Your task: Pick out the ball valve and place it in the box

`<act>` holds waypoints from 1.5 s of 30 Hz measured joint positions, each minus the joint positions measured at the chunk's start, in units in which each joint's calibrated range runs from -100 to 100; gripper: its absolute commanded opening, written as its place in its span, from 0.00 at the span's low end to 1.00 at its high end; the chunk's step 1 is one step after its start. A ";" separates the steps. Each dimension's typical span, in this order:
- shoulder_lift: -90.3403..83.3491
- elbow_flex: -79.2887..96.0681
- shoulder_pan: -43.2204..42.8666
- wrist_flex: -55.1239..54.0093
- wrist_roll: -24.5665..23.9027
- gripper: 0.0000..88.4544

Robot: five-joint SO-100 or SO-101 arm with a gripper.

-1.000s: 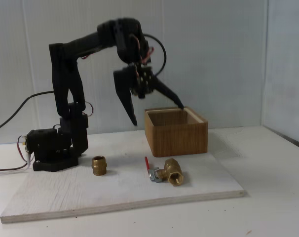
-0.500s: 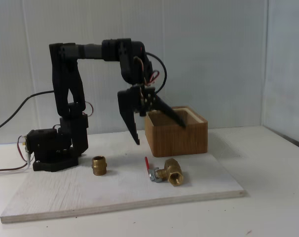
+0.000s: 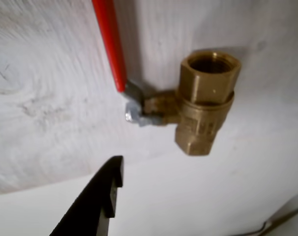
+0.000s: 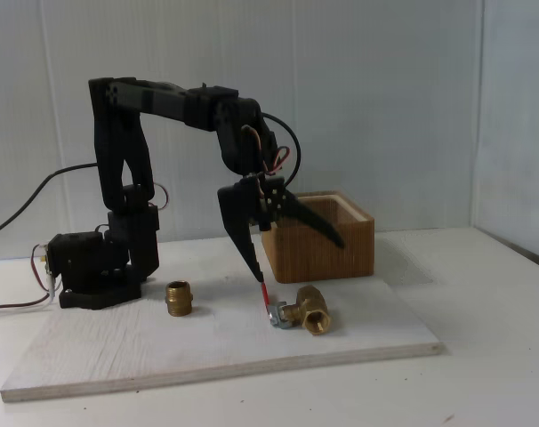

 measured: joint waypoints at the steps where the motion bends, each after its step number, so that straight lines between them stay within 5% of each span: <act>1: 0.00 0.27 0.00 -0.60 0.00 0.52; 45: 11.35 -2.36 1.33 -4.90 3.05 0.52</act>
